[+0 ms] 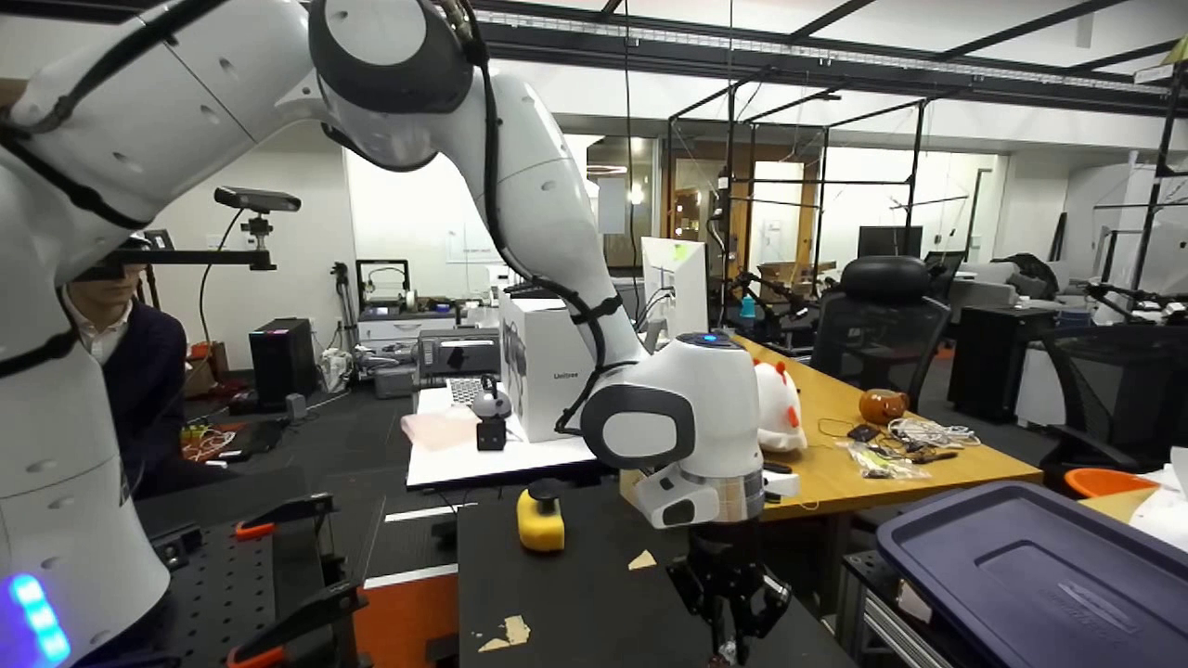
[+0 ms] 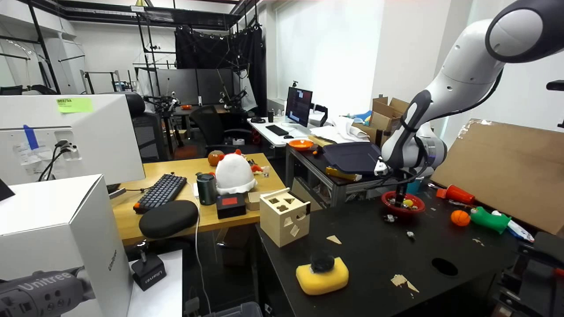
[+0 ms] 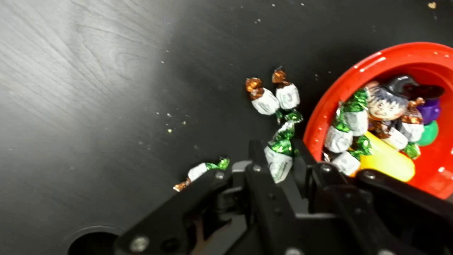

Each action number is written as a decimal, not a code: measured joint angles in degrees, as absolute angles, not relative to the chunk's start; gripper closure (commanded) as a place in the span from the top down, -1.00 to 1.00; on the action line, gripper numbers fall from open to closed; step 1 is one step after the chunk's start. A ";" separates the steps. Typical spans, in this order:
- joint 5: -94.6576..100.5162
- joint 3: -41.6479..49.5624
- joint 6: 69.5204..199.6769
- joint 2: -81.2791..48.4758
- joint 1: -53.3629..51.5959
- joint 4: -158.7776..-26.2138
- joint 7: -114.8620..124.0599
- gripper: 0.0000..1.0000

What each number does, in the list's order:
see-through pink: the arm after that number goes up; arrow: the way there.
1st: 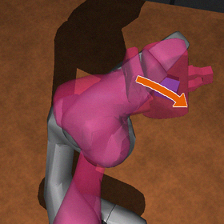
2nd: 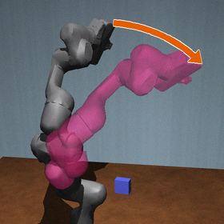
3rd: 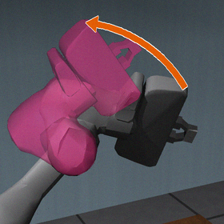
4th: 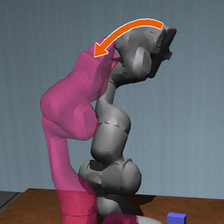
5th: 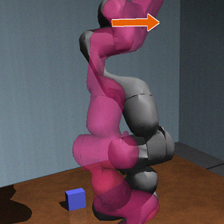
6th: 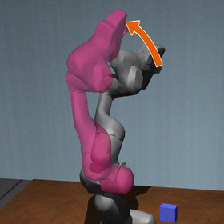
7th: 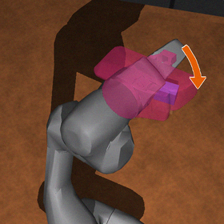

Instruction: Pick up the sweets from the table and put them in the bowl

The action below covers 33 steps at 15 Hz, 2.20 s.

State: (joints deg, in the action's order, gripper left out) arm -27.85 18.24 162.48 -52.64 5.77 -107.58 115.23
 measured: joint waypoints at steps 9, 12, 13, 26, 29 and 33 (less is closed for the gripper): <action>-20.45 28.10 162.39 -52.73 3.18 -106.22 123.42 0.28; -19.71 27.61 162.39 -52.85 3.01 -105.99 124.20 0.71; -19.70 27.14 162.39 -52.86 3.03 -105.99 124.20 0.85; -26.56 9.18 162.53 -52.28 15.58 -108.71 120.06 1.00; -30.22 6.52 162.55 -52.28 18.77 -110.24 118.17 1.00; -34.85 5.15 162.55 -52.28 20.71 -112.26 117.95 1.00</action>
